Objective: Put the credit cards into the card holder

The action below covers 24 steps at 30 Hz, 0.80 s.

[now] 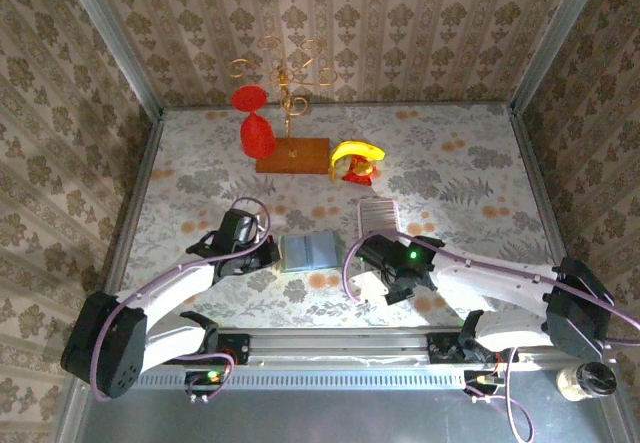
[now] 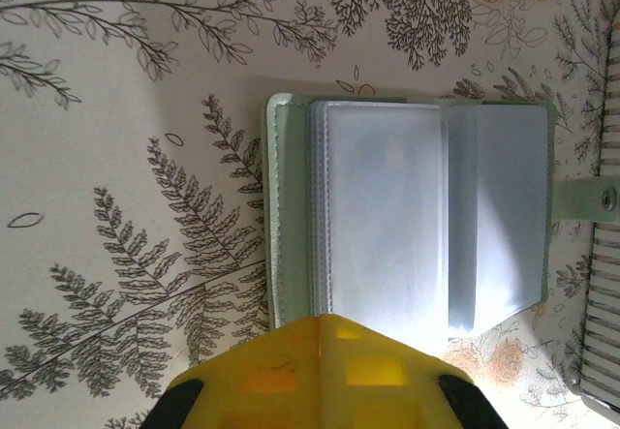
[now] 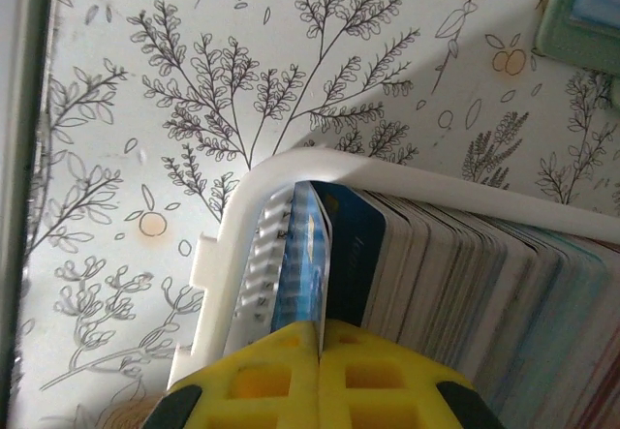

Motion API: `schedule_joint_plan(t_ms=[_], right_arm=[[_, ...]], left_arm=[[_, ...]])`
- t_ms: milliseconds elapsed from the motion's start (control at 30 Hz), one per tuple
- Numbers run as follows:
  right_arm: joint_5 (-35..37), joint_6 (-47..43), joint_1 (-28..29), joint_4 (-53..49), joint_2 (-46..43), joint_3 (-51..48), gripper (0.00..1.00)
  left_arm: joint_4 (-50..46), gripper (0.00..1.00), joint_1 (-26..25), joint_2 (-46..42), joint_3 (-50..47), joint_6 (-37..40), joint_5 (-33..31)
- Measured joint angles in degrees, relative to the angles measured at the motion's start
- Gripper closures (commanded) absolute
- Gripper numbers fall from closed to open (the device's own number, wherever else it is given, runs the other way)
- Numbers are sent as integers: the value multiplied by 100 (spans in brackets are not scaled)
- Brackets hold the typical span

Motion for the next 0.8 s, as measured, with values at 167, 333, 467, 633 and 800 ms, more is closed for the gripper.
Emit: schedule_joint_plan(t_ms=[167, 333, 467, 633, 800], right_arm=[[260, 24, 57, 212, -249, -103, 80], [551, 76, 164, 376, -586, -103, 67], [588, 201, 212, 404, -879, -109, 65], [581, 354, 212, 411, -1086, -175, 36], [627, 358, 212, 505, -1069, -367, 20]], left_arm=[[26, 100, -68, 105, 0, -20, -2], [101, 100, -76, 125, 0, -61, -2], [127, 100, -79, 133, 0, -96, -2], [133, 100, -109, 133, -2, -109, -7], [136, 100, -116, 133, -33, -151, -24]])
